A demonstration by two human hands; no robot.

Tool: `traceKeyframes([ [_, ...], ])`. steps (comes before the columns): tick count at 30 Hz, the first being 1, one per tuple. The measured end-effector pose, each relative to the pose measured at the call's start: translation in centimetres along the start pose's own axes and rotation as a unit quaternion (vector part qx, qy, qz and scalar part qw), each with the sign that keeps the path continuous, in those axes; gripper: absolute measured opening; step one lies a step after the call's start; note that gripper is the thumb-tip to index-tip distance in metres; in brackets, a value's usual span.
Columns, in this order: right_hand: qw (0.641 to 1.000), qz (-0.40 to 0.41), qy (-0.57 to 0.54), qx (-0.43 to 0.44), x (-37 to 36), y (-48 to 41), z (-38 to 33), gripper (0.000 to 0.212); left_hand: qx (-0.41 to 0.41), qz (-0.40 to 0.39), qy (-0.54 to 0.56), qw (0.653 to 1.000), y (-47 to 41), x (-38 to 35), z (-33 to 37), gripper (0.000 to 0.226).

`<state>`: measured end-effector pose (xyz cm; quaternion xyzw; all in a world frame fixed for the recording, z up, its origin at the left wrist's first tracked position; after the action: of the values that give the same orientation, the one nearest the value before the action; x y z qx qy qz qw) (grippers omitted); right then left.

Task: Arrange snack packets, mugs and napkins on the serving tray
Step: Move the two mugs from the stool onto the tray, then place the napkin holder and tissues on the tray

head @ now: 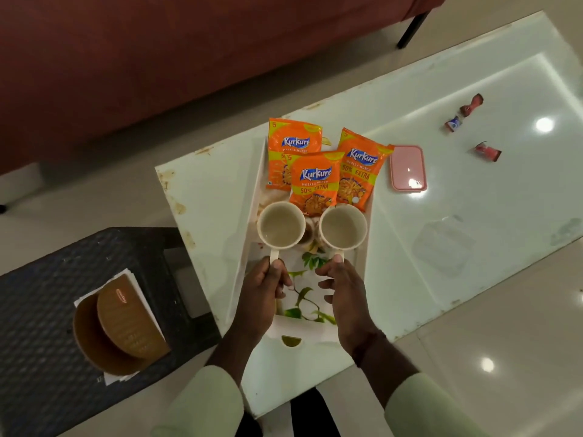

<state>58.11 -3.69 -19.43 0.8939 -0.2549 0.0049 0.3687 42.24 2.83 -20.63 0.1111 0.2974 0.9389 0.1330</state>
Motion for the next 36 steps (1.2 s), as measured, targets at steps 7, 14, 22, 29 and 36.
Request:
traceKeyframes([
  [7, 1.000, 0.005, -0.005, -0.009, 0.4, 0.1, 0.3, 0.031, 0.016, 0.014, 0.005, 1.000, 0.3, 0.1, 0.4, 0.022],
  [14, 0.988, 0.146, 0.033, 0.034, 1.9, 4.0, -0.1, 0.029, 0.003, 0.065, -0.061, 0.996, 3.3, 3.1, 1.8, 0.025],
  [22, 0.934, 0.101, 0.187, 0.286, -5.9, 14.1, -3.8, 0.045, -0.132, 0.116, -0.213, 0.961, 12.2, 12.6, 5.5, 0.024],
  [29, 0.922, -0.014, 0.263, 0.285, -16.5, 20.0, -1.7, 0.069, -0.164, 0.123, -0.287, 0.936, 15.4, 25.6, 4.9, 0.038],
  [36, 0.934, -0.079, 0.259, 0.233, -24.4, 21.7, 1.4, 0.086, -0.111, 0.037, -0.394, 0.911, 10.8, 31.4, 2.4, 0.055],
])
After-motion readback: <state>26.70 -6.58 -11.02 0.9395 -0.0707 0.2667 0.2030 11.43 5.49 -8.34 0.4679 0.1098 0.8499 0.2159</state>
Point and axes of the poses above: each hand's wrist, its own y-axis away from the middle knuckle, its own x-axis out of the back of the hand, z = x × y, the point moved 8 cm from there along -y, towards the middle knuckle, and after that the axes turned 4 degrees about x, right-handed, at the moved point
